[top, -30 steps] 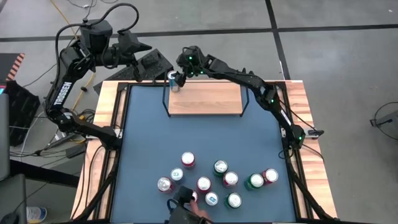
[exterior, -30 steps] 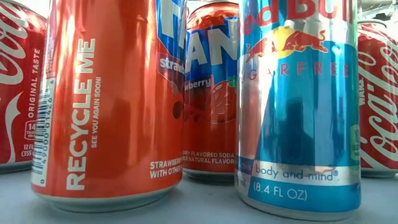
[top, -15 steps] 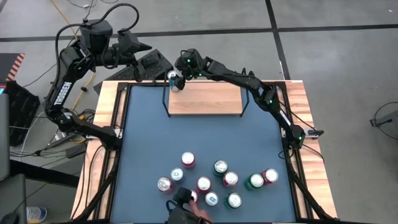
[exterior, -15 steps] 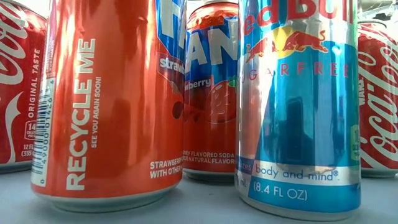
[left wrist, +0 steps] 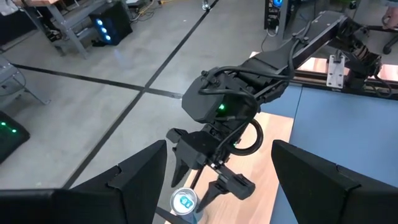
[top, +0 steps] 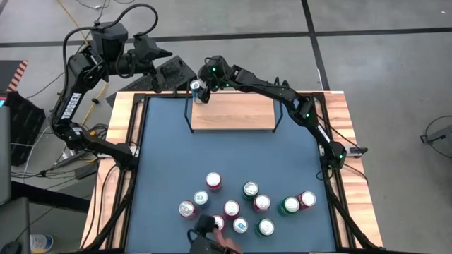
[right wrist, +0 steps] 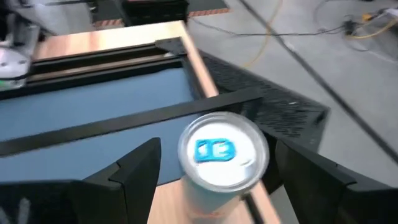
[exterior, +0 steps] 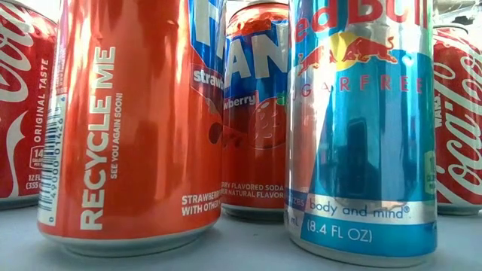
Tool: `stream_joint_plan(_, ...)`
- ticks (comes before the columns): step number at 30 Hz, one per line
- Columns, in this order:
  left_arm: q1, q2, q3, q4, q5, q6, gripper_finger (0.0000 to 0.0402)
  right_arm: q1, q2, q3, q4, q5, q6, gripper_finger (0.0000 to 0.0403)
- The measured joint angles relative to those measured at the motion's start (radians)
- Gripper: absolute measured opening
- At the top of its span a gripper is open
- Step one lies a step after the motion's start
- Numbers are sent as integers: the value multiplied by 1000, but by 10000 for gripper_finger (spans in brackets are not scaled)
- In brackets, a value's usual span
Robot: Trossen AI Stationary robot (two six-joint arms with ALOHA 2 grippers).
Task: Place canned beverage on shelf
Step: Put the top blue soda can on the shelf
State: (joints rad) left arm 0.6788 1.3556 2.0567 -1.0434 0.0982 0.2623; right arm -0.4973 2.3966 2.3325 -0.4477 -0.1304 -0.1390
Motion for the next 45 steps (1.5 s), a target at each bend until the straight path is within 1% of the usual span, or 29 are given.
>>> stream_joint_plan(10,0,0,0,-17,-1,5,277,4,15,1,32,1,12,301)
stream_joint_plan(15,0,0,0,-21,-2,5,277,4,18,0,44,23,2,301)
stream_joint_plan(25,0,0,0,-21,-5,7,277,-10,18,0,17,27,7,301)
stream_joint_plan(35,0,0,0,-21,-5,13,277,0,18,0,3,107,10,301)
stream_joint_plan(45,0,0,0,-21,-5,6,277,13,18,0,-20,109,10,301)
